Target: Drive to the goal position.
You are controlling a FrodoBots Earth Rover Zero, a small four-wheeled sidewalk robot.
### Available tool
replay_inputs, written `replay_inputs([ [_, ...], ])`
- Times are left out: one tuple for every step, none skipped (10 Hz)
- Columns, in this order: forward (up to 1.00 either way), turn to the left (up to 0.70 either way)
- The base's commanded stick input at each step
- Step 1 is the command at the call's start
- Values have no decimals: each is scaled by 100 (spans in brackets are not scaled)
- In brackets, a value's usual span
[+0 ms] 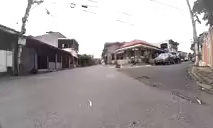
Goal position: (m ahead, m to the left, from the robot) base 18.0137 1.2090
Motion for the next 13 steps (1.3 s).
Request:
replay_inputs([
  [70,1],
  [70,1],
  [70,1],
  [70,1],
  [70,1],
  [70,1],
  [70,1],
  [70,1],
  [70,1],
  [70,1],
  [70,1],
  [70,1],
  [70,1],
])
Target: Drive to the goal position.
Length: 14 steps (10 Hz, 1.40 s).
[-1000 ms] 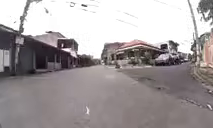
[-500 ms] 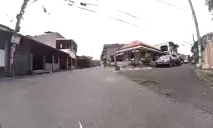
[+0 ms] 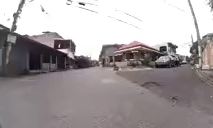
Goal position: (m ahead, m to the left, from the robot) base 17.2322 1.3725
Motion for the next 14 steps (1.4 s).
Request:
replay_inputs([
  [70,1],
  [70,1],
  [70,1],
  [70,1],
  [70,1],
  [70,1],
  [70,1],
  [70,1],
  [70,1],
  [70,1],
  [70,1],
  [70,1],
  [70,1],
  [70,1],
])
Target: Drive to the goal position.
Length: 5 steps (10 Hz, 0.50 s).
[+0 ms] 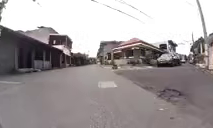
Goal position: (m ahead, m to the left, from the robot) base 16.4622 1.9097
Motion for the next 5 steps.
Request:
replay_inputs([
  [70,1],
  [70,1],
  [70,1],
  [70,1],
  [70,1],
])
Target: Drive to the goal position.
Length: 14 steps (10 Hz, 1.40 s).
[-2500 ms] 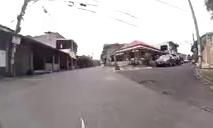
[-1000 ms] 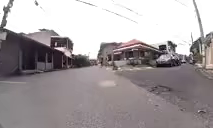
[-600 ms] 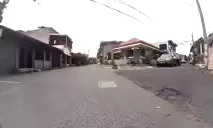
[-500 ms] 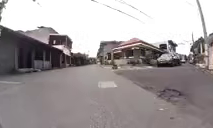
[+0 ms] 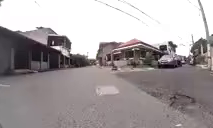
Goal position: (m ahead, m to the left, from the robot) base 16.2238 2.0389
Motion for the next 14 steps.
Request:
replay_inputs([
  [70,1],
  [70,1],
  [70,1],
  [70,1],
  [70,1],
  [70,1],
  [70,1],
  [70,1],
  [70,1],
  [70,1],
  [70,1],
  [70,1],
  [70,1],
  [70,1],
])
